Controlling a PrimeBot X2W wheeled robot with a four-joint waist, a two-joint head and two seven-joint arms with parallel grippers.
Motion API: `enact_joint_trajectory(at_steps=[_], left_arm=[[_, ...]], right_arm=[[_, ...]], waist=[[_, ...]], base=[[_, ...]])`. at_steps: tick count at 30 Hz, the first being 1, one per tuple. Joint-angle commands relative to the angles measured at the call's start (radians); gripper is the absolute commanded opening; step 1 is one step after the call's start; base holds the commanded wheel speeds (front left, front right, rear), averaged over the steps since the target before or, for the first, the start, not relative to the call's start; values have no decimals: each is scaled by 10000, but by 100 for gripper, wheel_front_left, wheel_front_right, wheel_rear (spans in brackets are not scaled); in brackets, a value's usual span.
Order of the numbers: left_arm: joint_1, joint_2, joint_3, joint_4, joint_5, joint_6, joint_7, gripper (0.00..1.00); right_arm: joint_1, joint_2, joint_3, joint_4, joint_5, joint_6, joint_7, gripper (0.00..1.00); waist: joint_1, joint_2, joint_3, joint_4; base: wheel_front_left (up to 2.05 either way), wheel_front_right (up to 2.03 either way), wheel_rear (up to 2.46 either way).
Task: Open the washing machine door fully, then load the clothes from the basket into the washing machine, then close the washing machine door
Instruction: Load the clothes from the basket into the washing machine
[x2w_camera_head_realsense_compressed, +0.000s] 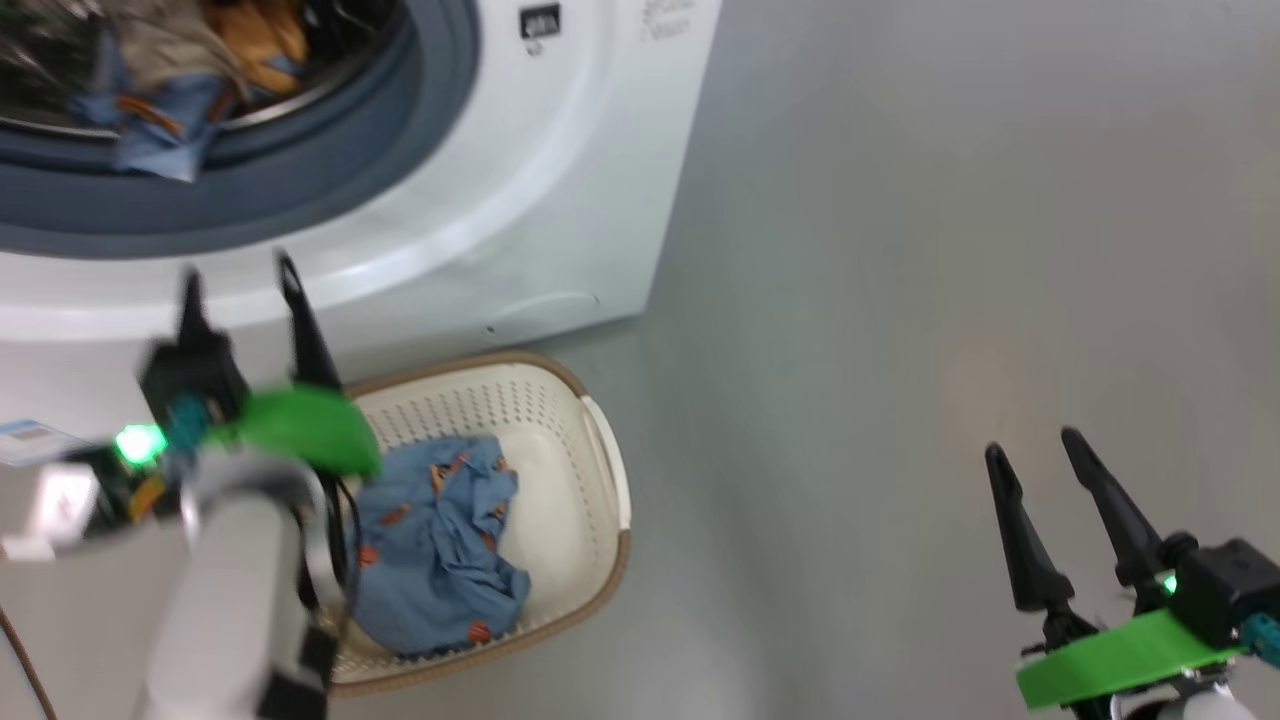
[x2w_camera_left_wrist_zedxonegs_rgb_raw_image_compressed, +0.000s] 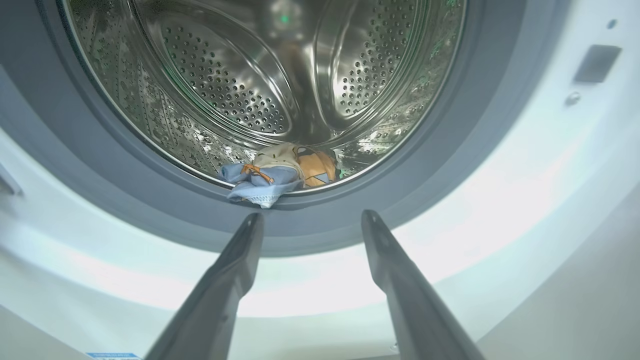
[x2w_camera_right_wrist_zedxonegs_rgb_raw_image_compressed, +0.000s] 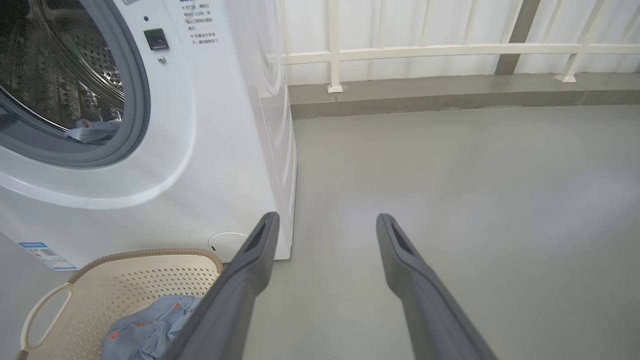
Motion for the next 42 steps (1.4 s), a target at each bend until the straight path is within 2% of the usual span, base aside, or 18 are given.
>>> enact_joint_trajectory(at_steps=[1,6,10,20,25,31,42], left_arm=[[284,205,193,-404,-102,-15,-61,100],[2324,93,-137,-1868,-371,-170,-61,100],[3644,67,-314,-3000,-494,-134,-62,100],[6205,59,-624,-5605,-849,322,-62,100],[7070,58,-631,-6475,-840,405,-62,100],[8013,57,-603,-7018,-705,495,-62,100],[8619,57,-314,-7309,-638,230,-62,100]], right_arm=[[285,-154,124,-200,-206,16,-49,100],[678,-74,-78,-190,-397,16,-49,100],[903,-20,-159,-214,-526,16,-49,100],[1204,-127,-176,-427,-841,16,-49,100],[1268,-151,-167,-532,-950,16,-49,100],[1465,-37,-276,-593,-1072,16,-49,100],[1790,-21,-395,-737,-1273,16,-49,100]], waist=[[0,0,-900,690],[0,0,-1513,1133],[0,0,-1872,1388],[0,0,-2495,1713],[0,0,-2690,1783],[0,0,-2966,1904],[0,0,-3180,2087]], base=[[0,0,0],[0,0,0],[0,0,0],[0,0,0],[0,0,0],[0,0,0],[0,0,0]])
